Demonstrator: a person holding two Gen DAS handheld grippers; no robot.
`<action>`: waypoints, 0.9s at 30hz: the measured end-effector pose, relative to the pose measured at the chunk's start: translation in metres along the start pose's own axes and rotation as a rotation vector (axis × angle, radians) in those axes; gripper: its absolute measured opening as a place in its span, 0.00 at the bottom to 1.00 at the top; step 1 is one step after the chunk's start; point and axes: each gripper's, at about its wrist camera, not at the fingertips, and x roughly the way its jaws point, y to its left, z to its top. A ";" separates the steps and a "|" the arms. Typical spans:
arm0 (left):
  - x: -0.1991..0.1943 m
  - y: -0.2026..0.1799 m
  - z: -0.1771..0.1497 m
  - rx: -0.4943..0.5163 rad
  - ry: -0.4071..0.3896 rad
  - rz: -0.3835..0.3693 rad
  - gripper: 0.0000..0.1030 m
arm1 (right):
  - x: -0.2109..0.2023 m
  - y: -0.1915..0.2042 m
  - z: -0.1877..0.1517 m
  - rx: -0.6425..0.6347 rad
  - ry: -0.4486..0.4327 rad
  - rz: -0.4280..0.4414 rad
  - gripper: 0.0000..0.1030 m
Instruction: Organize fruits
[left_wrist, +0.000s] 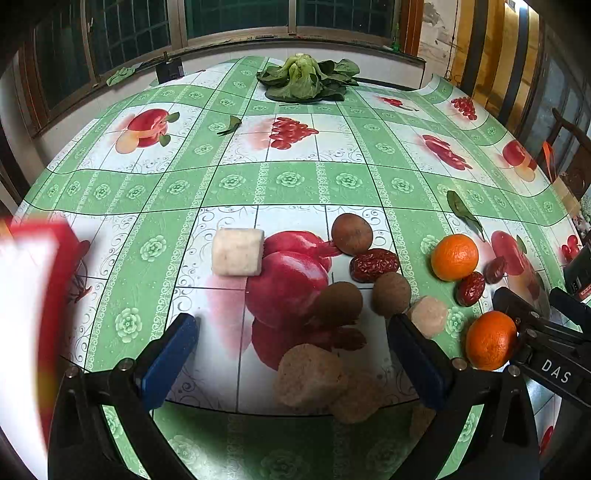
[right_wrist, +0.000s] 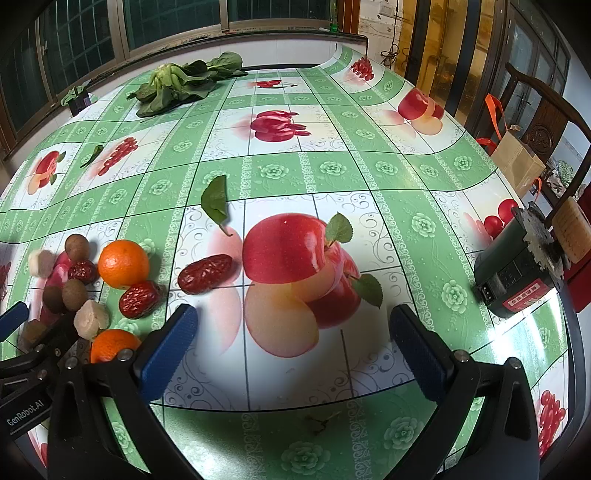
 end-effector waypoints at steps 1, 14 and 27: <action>0.000 0.000 0.000 0.000 0.000 0.000 1.00 | 0.000 0.000 0.000 0.000 0.000 0.000 1.00; -0.002 0.002 0.000 0.000 0.000 0.000 1.00 | 0.000 0.000 0.000 0.000 0.001 0.000 1.00; -0.006 0.008 0.000 0.038 0.024 -0.040 0.99 | -0.011 -0.014 -0.003 -0.073 -0.006 0.172 1.00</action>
